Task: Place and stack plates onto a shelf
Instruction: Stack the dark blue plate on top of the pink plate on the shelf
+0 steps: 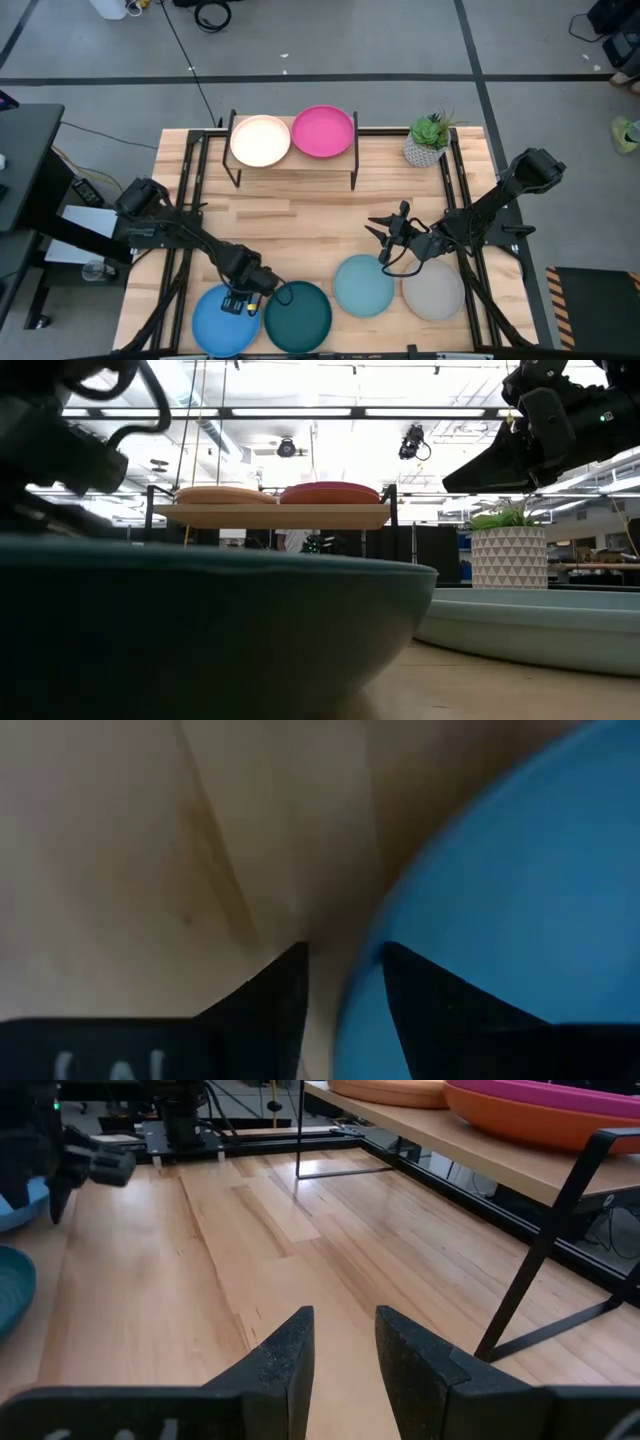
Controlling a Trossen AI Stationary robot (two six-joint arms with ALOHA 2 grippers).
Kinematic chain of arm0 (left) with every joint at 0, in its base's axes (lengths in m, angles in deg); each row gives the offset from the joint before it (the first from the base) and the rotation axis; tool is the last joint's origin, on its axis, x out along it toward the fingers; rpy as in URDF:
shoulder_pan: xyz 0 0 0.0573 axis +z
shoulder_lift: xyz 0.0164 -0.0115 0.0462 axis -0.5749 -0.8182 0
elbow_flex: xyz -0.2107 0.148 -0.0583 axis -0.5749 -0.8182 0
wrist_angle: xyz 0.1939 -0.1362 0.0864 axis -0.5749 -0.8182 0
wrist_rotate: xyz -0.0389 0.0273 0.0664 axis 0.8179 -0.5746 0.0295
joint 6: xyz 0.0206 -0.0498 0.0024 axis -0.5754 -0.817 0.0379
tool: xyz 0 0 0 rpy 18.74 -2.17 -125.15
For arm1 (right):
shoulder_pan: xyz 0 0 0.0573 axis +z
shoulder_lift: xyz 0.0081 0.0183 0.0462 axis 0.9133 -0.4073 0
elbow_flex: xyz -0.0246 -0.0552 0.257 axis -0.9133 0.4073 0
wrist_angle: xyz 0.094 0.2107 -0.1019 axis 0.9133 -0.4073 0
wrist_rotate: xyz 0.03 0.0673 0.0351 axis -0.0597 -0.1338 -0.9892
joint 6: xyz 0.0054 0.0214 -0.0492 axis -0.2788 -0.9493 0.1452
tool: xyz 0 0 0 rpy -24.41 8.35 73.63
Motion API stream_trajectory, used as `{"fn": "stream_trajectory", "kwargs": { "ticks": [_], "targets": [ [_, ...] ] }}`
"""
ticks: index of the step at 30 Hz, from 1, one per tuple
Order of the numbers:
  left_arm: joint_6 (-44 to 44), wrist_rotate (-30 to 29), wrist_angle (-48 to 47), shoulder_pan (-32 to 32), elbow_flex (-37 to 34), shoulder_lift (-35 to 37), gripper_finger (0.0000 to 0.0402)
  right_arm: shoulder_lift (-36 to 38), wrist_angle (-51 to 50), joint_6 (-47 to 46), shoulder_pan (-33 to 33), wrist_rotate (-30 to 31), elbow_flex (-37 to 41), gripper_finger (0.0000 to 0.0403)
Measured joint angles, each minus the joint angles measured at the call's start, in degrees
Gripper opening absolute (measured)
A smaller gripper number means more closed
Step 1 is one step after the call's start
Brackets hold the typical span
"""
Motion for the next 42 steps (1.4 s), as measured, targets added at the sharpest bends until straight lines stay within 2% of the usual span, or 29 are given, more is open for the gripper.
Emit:
{"fn": "stream_trajectory", "kwargs": {
  "ticks": [7, 10, 17, 22, 24, 28, 35, 38, 42],
  "targets": [
    [2.78, 1.35, -0.44, 0.07, 0.2, -0.89, 0.0052, 0.0, 0.05, 0.0, 0.0, 0.0, 0.01, 0.0116],
    [3.05, 2.36, -4.05, 0.06, 1.31, -0.82, 0.0017, 0.0, 0.04, 0.0, 0.0, 0.0, 0.0, 0.0116],
    [4.85, 1.98, -16.5, 0.59, 6.12, 0.71, 0.0014, 0.0, 0.11, 0.0, 0.0, 0.0, 0.0, 0.0116],
    [3.92, -0.46, -26.28, 4.01, 11.67, 4.88, 0.0014, 0.0, 0.33, 0.0, 0.0, 0.01, 0.0, 0.0116],
    [2.0, -1.46, -28.57, 7.08, 14.12, 7.1, 0.0014, 0.0, 0.46, 0.0, 0.0, 0.02, 0.0, 0.0116],
    [-0.44, -7.22, -29.93, 15.81, 18.98, 12.24, 0.0014, 0.0, 0.5, 0.04, 0.0, 0.01, 0.0, 0.0116],
    [-0.12, -18.55, -29.04, 34.58, 30.08, 16.39, 0.0014, 0.0, 0.48, 0.32, 0.0, 0.0, 0.01, 0.0116],
    [1.41, -20.03, -26.43, 42.05, 35.01, 16.31, 0.0014, 0.0, 0.48, 0.62, 0.0, 0.0, 0.0, 0.0116],
    [1.08, -19.66, -17.73, 50.95, 38.4, 16.25, 0.0014, 0.0, 0.5, 0.66, 0.0, 0.02, 0.0, 0.0116]
  ]
}}
